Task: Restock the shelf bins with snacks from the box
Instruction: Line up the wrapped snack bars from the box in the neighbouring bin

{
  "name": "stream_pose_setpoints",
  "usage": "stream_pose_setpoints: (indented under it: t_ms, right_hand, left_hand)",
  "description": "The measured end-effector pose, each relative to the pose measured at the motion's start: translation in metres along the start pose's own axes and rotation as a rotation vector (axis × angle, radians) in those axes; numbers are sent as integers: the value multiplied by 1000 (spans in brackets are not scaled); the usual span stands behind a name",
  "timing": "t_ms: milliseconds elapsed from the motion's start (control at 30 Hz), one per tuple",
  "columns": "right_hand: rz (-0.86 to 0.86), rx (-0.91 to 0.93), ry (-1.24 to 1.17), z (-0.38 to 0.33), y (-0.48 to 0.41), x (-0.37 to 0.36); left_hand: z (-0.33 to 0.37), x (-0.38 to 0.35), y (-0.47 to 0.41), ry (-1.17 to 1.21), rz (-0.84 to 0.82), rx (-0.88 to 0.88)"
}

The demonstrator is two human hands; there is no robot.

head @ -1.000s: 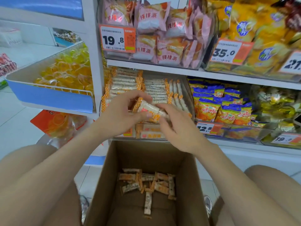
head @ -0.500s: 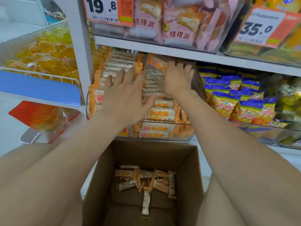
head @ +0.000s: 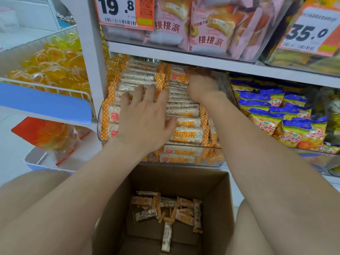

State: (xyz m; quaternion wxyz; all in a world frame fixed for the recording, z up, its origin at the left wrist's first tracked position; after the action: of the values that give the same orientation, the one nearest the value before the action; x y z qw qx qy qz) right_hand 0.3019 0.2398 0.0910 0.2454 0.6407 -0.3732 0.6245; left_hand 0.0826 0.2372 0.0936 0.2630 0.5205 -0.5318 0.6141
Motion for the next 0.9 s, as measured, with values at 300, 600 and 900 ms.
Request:
stream_pose_setpoints:
  t_ms: [300,600,900]
  right_hand:
    - [-30,2,-82,-3,2,-2]
    - [91,-186,-91,15,41,21]
    - [231,134,-252,17,196,71]
  left_hand:
    - [1,-1,-1,-3,1,10]
    - [-4,14,7,214,129,-58]
    - [36,66,64,326,466,-284]
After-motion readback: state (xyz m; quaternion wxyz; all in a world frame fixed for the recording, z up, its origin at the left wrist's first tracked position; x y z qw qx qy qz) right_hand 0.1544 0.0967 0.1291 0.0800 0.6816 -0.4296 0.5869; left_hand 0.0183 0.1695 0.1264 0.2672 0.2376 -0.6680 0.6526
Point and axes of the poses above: each hand's wrist, its own y-axis away from the middle knuckle, its own x-axis out of the back of the hand, z = x × y, the point moved 9 cm from there along -y, towards the middle knuckle, and after that the axes turned 12 degrees about -x, right-handed, at the moved point
